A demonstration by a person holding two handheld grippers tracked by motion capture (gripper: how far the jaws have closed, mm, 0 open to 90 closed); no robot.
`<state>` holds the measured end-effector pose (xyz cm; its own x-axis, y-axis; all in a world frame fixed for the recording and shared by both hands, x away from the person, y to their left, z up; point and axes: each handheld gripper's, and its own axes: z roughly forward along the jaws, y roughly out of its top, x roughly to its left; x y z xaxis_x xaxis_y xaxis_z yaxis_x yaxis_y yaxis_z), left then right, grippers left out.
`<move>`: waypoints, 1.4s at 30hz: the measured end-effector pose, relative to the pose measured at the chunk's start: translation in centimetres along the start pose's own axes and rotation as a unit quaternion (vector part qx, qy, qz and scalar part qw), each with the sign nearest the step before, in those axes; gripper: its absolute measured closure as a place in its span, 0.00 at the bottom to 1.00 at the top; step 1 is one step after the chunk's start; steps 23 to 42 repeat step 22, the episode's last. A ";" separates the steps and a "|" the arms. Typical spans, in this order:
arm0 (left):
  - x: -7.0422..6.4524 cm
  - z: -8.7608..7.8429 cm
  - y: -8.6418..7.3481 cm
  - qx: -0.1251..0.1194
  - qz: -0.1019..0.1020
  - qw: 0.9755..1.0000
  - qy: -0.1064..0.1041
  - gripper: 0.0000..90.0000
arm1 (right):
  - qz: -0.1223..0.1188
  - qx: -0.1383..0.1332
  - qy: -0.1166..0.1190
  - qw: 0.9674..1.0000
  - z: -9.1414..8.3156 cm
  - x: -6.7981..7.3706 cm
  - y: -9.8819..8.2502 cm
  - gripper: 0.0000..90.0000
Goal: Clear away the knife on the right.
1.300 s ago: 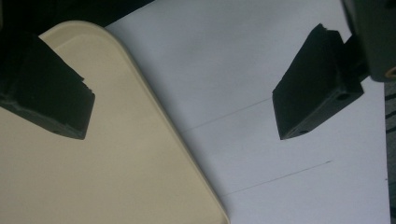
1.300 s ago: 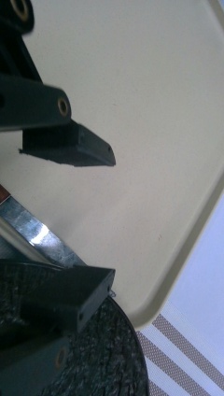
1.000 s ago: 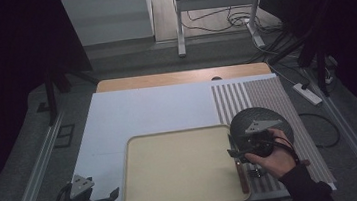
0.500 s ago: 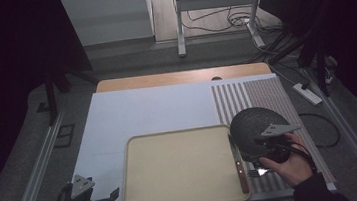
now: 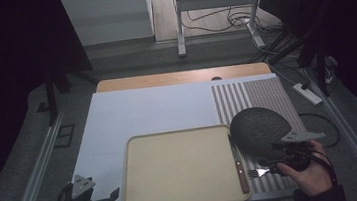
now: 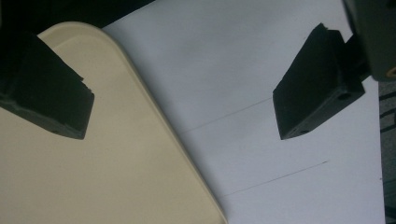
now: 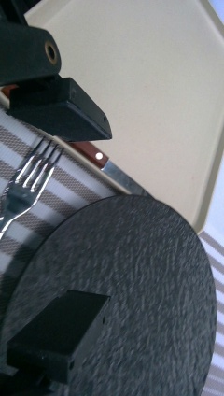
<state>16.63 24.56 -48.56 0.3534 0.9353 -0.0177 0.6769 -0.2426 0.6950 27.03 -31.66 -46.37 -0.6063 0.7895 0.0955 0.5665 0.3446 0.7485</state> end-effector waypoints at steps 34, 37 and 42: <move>0.0 0.0 0.0 0.000 0.000 1.000 0.002 0.06 | 0.026 -0.026 -0.032 0.999 -3.3 -0.7 -2.3 0.17; 0.0 0.0 0.0 0.000 0.000 1.000 0.002 0.06 | 0.026 -0.026 -0.032 0.999 -3.3 -0.7 -2.3 0.17; 0.0 0.0 0.0 0.000 0.000 1.000 0.002 0.06 | 0.026 -0.026 -0.032 0.999 -3.3 -0.7 -2.3 0.17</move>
